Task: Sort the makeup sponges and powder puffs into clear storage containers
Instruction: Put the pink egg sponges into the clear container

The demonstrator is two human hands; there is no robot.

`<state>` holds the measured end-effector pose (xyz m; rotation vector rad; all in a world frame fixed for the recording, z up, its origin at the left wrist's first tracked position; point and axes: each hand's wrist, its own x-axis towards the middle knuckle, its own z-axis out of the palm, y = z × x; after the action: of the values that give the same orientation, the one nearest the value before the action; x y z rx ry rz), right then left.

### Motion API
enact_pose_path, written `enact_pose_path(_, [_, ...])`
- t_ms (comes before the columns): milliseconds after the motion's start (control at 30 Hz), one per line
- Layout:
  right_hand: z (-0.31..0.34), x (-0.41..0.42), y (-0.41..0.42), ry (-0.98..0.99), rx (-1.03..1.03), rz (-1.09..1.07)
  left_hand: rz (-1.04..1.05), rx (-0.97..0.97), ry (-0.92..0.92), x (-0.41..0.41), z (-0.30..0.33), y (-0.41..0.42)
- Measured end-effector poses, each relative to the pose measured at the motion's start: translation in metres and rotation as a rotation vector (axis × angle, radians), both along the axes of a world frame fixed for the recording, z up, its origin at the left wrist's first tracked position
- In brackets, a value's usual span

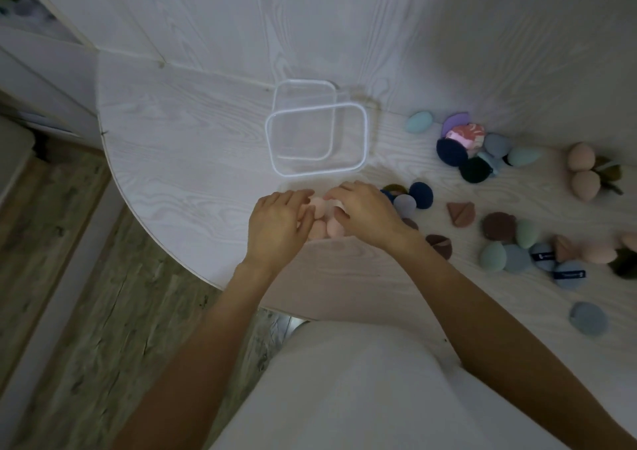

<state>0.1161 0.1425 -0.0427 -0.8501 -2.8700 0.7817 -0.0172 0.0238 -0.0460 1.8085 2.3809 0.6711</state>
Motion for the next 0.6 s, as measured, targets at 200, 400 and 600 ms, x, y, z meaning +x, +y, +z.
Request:
enact_pose_path(200, [0.033, 0.110, 0.008, 0.071, 0.101, -0.180, -0.282, 0.246, -0.081, 0.075, 0.019, 0.048])
enact_pose_path(400, [0.021, 0.244, 0.025, 0.035, 0.134, -0.569, -0.676, -0.041, -0.176, 0.160, 0.012, 0.133])
enact_pose_path(600, [0.008, 0.359, 0.062, -0.052, 0.177, -0.891, -0.715, -0.141, -0.304, 0.275, -0.003, 0.224])
